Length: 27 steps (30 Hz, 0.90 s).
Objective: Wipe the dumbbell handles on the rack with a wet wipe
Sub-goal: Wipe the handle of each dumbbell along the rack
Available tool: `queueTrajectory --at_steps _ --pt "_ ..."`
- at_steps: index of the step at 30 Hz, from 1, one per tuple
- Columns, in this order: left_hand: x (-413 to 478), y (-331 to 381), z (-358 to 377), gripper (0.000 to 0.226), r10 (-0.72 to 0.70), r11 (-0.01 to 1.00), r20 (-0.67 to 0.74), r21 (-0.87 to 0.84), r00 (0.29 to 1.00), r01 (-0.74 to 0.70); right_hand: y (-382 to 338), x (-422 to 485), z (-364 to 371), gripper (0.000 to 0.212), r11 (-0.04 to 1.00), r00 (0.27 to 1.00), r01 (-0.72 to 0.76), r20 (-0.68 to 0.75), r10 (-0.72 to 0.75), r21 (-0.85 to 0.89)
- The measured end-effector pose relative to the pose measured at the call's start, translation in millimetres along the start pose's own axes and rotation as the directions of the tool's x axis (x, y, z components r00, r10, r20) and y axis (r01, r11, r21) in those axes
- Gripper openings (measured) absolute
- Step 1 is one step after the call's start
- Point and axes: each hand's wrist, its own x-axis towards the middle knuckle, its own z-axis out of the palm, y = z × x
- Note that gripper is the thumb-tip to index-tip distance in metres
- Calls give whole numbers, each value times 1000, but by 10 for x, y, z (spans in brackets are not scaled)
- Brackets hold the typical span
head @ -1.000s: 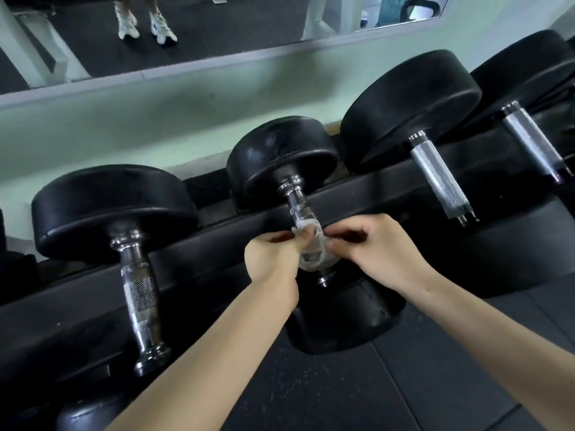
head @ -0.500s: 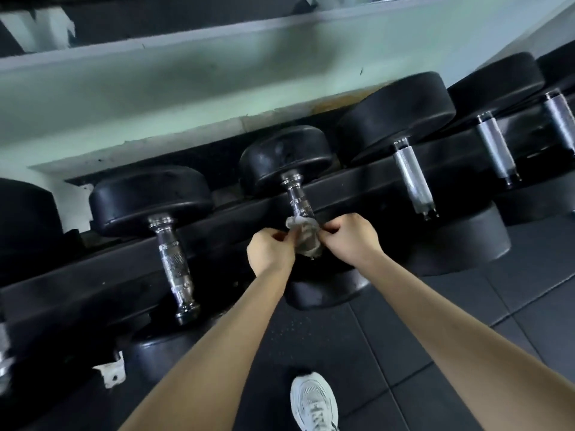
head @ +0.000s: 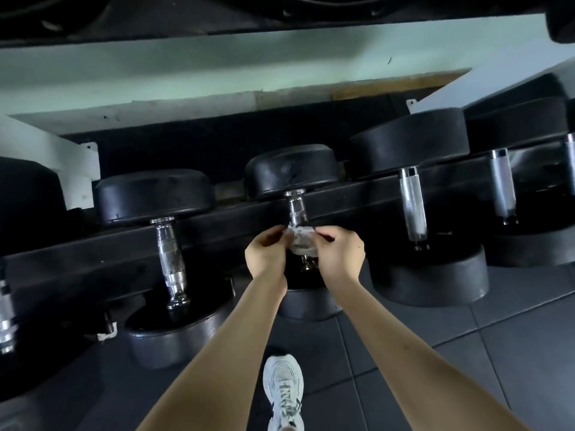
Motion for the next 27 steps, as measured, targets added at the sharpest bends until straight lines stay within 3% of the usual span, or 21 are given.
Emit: queueTrajectory --at_steps 3,5,10,13,15,17,21,24,27 --pt "-14 -27 39 20 -19 985 -98 166 995 35 -59 59 -18 15 997 1000 -1 -23 2 80" --pt "0 -6 49 23 -35 980 -109 189 993 56 -111 117 -4 12 993 999 2 -51 4 121" --pt "-48 146 126 13 25 991 -60 134 998 -17 -155 112 7 17 993 998 55 27 -58 107" --pt "-56 138 97 31 17 999 24 -27 1000 -16 -72 45 34 15 993 990 113 80 -115 25" --pt "-39 106 69 33 17 998 82 -58 996 -12 -24 78 53 14 998 993 59 103 -58 -9" --pt "-19 73 68 20 9 1000 61 -2 998 -9 0 119 57 17 1000 993 -11 115 14 -21" --pt "63 73 76 16 -59 994 3 89 998 58 -5 120 112 17 1000 995 -29 91 29 -10" --pt "111 68 74 29 -86 996 60 11 994 86 -10 109 203 14 998 1000 -14 10 13 57" --pt "106 148 152 22 -62 995 47 -73 997 66 -80 170 267 22 997 999 9 -50 -5 70"
